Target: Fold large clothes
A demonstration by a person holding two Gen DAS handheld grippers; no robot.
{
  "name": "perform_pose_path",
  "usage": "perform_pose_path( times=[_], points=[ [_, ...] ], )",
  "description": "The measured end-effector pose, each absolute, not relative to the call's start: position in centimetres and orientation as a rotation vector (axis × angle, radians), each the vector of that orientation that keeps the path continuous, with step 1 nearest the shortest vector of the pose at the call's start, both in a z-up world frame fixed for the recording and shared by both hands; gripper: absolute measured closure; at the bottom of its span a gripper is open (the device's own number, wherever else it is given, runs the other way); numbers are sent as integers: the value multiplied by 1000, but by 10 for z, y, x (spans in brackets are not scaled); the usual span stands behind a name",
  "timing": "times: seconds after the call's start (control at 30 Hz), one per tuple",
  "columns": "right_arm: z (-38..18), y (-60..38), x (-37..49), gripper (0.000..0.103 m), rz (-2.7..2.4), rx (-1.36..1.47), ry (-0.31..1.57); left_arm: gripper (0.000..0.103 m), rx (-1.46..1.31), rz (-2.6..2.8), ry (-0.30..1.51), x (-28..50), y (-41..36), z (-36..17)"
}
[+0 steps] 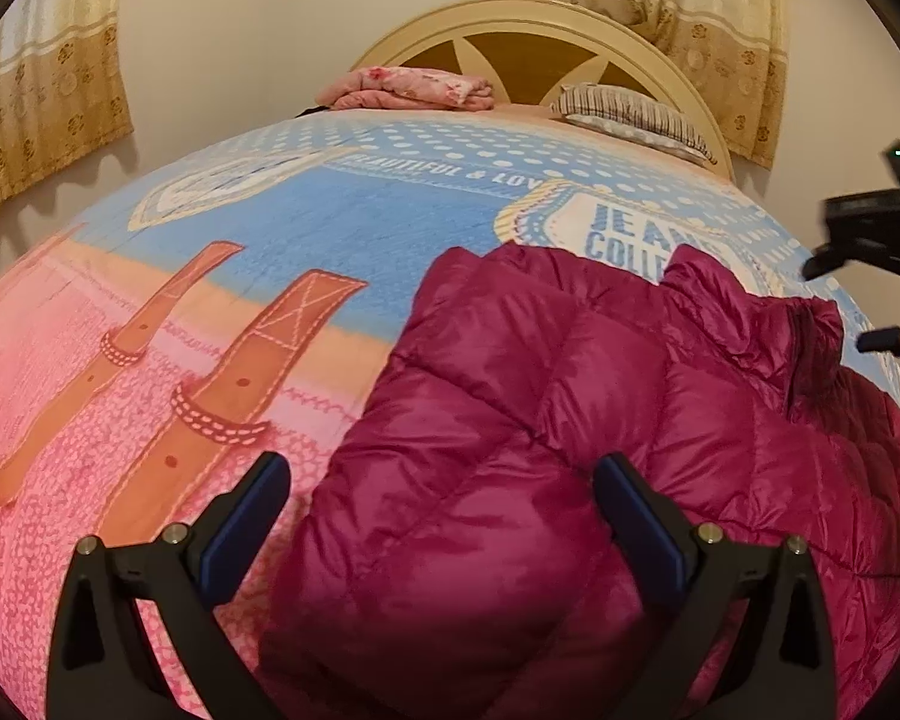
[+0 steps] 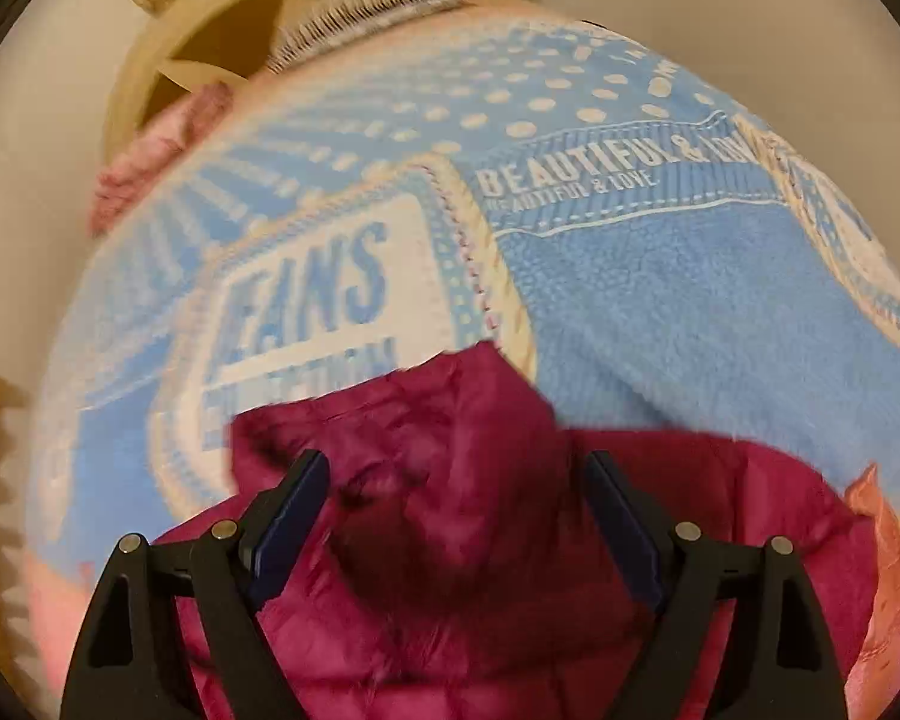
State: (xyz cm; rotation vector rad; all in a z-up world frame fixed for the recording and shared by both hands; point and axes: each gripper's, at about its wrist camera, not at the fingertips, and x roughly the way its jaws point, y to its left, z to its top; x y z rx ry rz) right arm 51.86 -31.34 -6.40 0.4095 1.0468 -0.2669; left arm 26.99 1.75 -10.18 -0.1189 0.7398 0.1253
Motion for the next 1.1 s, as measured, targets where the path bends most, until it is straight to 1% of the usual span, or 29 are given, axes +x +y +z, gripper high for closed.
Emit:
perform_pose_path(
  times=[0.1,0.13,0.17,0.2,0.23,0.27,0.33,0.43,0.6,0.67,0.73,0.83,0.9,0.97,1.1],
  points=[
    [-77,-312,536,17,-304,367,1107,0,-123,117,738,271,17,-102],
    [-80,-312,537,20,-295,360,1119,0,-128,114,742,272,18,-102],
    [-83,-310,537,35,-288,344,1137,0,-133,112,745,273,19,-103],
    [-87,-310,533,47,-289,324,1160,0,-137,111,745,273,19,-103],
    [-90,-311,531,68,-296,309,1186,0,-139,110,745,273,19,-103],
    [-92,-312,528,78,-294,314,1195,0,-138,111,745,273,19,-103],
    [-89,-319,518,85,-288,332,1187,0,-138,110,744,273,19,-103],
    [-68,-330,492,89,-249,370,1131,0,-145,108,747,273,20,-104],
    [-48,-333,440,90,-214,348,1074,0,-150,111,748,273,22,-103],
    [-54,-331,427,90,-221,320,1061,0,-147,111,745,272,22,-103],
    [-73,-331,417,90,-247,306,1067,0,-151,108,740,271,22,-103],
    [-105,-339,410,90,-231,409,1056,0,-165,103,741,271,26,-103],
    [-117,-341,400,90,-199,410,949,0,-171,92,748,272,27,-104],
    [-122,-331,387,90,-193,327,839,0,-172,76,755,271,26,-104],
    [-120,-331,386,90,-198,316,827,0,-106,-12,752,269,13,-92]
  ],
)
